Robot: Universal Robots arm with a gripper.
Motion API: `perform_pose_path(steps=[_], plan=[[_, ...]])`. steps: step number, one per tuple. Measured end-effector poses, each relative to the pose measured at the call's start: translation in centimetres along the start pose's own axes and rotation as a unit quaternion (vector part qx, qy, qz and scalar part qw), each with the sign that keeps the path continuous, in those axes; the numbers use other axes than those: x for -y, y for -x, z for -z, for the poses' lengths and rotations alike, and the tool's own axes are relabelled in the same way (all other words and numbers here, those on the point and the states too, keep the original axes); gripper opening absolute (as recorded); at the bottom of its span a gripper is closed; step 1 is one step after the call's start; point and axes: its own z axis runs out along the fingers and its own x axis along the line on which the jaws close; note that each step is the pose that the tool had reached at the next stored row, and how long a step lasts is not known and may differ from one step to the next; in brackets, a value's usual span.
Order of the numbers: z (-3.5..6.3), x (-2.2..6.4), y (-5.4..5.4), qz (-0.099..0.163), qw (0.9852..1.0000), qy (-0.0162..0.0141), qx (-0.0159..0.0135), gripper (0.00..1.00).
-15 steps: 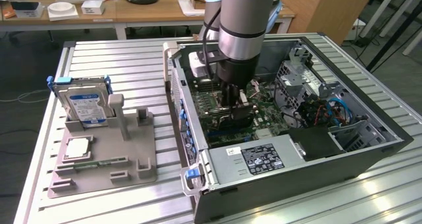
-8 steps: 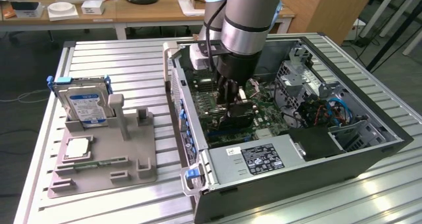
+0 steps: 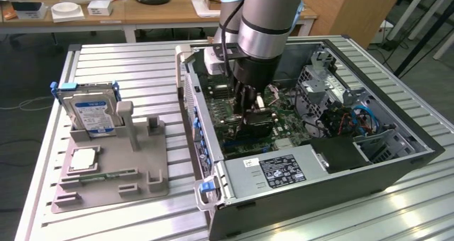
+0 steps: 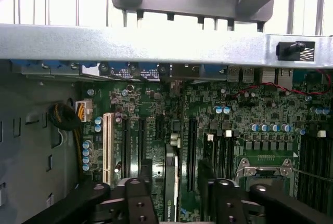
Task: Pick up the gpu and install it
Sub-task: 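Insert the gpu into the slot, then press down on the gpu until it lock into place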
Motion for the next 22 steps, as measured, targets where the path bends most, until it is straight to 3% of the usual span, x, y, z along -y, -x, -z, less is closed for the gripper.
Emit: perform_pose_path(steps=[1, 4, 7, 11, 22], plan=[[0.0, 0.0, 0.0, 0.0, 1.0, 0.0, 0.0, 0.43], [0.0, 0.0, 0.0, 0.0, 1.0, 0.0, 0.0, 0.37], [0.0, 0.0, 0.0, 0.0, 1.0, 0.0, 0.0, 0.2], [0.0, 0.0, 0.0, 0.0, 1.0, 0.0, 0.0, 0.11], [0.0, 0.0, 0.0, 0.0, 1.0, 0.0, 0.0, 0.11]])
